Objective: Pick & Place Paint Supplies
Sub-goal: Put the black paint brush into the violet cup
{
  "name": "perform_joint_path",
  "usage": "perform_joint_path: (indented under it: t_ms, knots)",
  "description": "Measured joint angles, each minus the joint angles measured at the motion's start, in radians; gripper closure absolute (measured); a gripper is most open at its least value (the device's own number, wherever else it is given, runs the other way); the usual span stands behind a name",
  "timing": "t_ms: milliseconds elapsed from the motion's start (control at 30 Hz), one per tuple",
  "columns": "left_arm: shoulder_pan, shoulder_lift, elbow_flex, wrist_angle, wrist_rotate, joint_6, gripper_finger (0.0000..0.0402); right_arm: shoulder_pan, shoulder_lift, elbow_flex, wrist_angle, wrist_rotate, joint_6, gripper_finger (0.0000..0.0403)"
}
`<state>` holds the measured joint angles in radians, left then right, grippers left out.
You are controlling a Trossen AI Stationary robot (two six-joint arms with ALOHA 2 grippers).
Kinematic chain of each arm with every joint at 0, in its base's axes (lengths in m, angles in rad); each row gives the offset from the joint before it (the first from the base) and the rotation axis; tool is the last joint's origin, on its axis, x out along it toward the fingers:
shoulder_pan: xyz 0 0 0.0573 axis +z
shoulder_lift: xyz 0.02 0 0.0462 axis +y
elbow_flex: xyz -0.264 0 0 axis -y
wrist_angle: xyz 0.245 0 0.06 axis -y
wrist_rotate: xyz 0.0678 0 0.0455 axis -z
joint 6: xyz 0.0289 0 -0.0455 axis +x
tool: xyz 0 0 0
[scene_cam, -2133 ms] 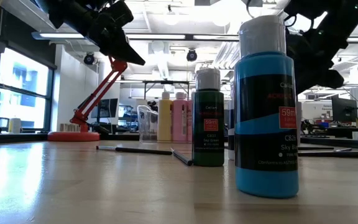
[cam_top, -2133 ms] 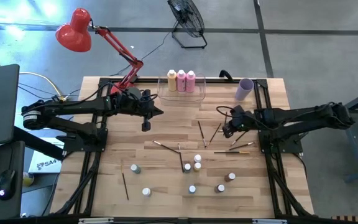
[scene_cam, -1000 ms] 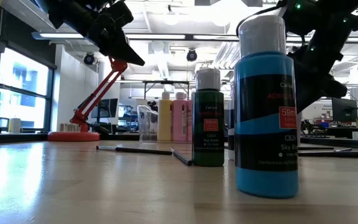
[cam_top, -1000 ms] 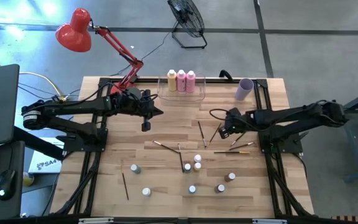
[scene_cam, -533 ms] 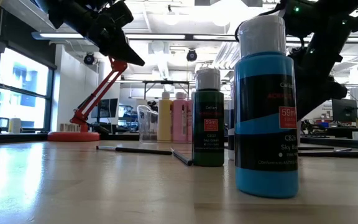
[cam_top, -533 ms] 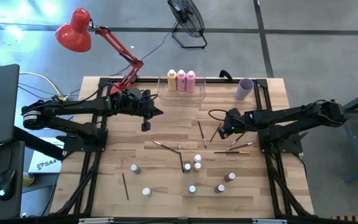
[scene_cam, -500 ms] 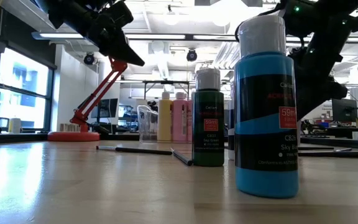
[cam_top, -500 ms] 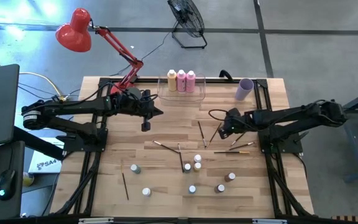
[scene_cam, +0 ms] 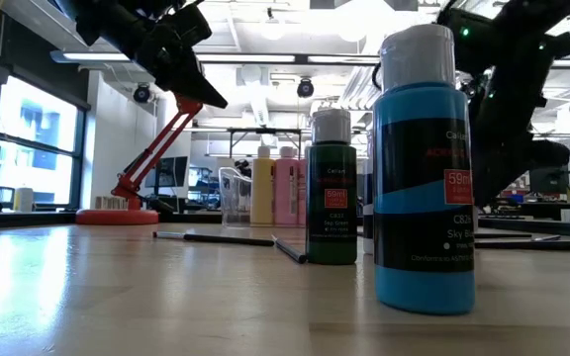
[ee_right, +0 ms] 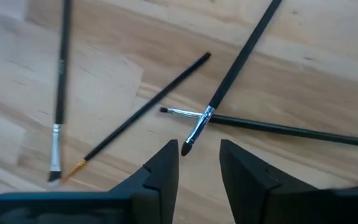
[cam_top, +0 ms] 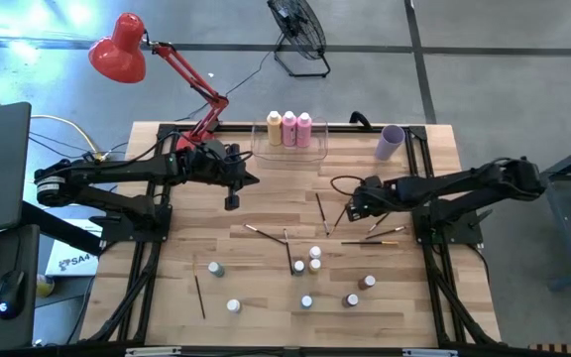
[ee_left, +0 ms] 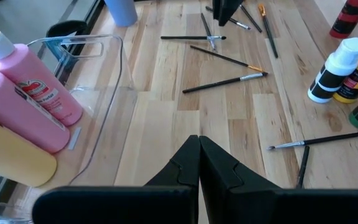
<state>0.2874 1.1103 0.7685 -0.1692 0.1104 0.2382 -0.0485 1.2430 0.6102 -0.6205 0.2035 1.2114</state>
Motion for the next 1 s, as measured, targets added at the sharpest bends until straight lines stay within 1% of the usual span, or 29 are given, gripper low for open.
perform_joint_path:
  t_ms: [133,367,700,1000]
  knots:
    - [0.000,0.000,0.000,-0.014,0.000,0.000,0.0402,0.000,0.062,0.000,0.015,-0.030,0.000,0.0299]
    - [0.000,0.000,0.000,-0.016,0.000,0.000,0.0402,0.000,0.137,0.000,0.084,-0.031,-0.001,0.0294]
    - [0.000,0.000,0.000,-0.015,0.000,0.000,0.0402,0.000,0.187,0.000,0.108,-0.022,0.000,0.0296]
    - [0.000,0.000,0.000,-0.014,0.000,0.000,0.0402,0.000,0.188,0.000,0.112,0.006,0.000,0.0296]
